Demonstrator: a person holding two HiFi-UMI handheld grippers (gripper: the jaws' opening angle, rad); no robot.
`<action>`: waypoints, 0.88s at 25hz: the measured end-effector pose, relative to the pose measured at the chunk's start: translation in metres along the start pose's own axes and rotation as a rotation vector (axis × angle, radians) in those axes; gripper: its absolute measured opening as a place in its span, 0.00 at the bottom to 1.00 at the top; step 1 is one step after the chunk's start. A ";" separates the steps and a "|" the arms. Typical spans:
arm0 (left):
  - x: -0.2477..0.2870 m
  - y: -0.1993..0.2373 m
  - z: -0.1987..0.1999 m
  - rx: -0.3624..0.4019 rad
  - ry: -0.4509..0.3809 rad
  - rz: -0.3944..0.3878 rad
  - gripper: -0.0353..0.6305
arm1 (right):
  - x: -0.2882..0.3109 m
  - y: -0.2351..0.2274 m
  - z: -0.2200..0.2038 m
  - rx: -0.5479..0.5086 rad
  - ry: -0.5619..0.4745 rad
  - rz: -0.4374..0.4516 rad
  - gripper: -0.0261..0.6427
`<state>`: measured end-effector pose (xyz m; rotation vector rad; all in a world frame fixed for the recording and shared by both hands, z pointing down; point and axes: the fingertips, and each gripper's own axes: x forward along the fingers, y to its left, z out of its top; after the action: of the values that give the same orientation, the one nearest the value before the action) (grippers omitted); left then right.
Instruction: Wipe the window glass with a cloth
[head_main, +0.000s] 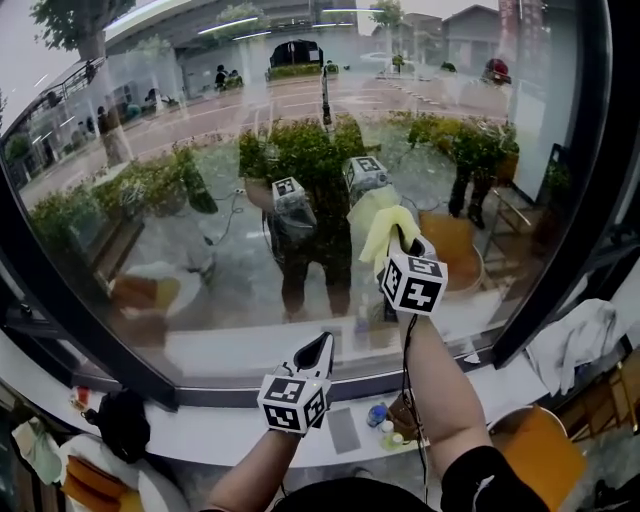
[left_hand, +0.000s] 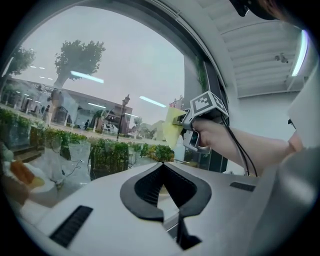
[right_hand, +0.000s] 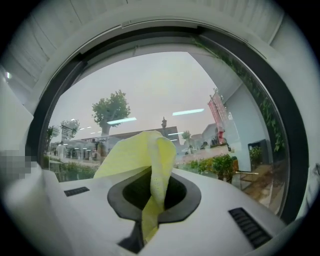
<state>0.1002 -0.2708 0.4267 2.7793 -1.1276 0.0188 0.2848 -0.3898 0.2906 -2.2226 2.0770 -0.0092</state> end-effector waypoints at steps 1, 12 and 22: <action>0.005 -0.006 -0.001 -0.004 -0.002 -0.006 0.06 | -0.001 -0.010 0.000 0.000 0.001 -0.006 0.09; 0.061 -0.060 -0.010 -0.022 0.008 -0.064 0.06 | -0.008 -0.102 0.004 -0.030 0.001 -0.073 0.09; 0.095 -0.092 -0.022 -0.021 0.049 -0.132 0.06 | -0.015 -0.164 0.002 -0.053 0.002 -0.150 0.09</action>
<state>0.2335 -0.2686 0.4434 2.8114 -0.9260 0.0605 0.4471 -0.3637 0.3023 -2.4047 1.9285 0.0329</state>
